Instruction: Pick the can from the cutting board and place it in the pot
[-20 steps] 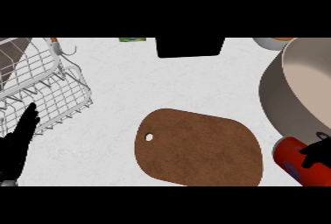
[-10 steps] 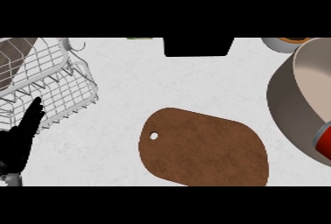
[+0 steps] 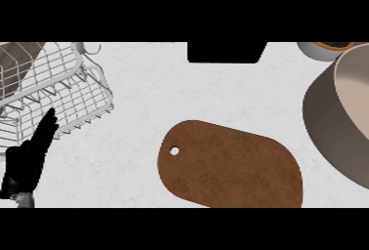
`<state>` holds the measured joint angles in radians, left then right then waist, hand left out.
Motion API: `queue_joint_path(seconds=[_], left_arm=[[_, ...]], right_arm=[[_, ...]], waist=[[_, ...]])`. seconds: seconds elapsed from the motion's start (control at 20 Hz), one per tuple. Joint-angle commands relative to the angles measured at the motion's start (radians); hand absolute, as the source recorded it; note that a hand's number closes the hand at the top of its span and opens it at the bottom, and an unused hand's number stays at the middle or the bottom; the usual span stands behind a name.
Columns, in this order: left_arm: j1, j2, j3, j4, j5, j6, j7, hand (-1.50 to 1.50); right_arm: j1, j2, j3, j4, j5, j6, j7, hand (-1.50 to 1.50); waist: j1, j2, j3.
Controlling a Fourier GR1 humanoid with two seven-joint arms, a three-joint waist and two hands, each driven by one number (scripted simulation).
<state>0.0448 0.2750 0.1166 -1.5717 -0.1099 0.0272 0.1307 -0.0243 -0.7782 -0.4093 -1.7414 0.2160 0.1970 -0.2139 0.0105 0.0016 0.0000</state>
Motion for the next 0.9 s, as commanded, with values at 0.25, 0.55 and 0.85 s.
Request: queue_joint_path(seconds=[0.25, 0.55, 0.85], left_arm=[[-0.098, 0.001, 0.020, 0.079, -0.015, -0.005, 0.015, 0.00], [0.042, -0.036, -0.001, 0.036, -0.020, -0.018, -0.077, 0.00], [-0.063, -0.003, 0.015, 0.018, -0.017, -0.033, 0.021, 0.00]], right_arm=[[-0.336, -0.005, 0.149, 0.469, 0.178, -0.059, -0.155, 1.50], [-0.473, 0.002, 0.205, 0.773, 0.300, -0.130, -0.309, 1.50], [-0.661, 0.114, 0.256, 1.040, 0.376, -0.201, -0.314, 1.50]], waist=[[0.015, 0.006, 0.001], [0.027, 0.007, 0.001], [0.026, 0.007, 0.002]])
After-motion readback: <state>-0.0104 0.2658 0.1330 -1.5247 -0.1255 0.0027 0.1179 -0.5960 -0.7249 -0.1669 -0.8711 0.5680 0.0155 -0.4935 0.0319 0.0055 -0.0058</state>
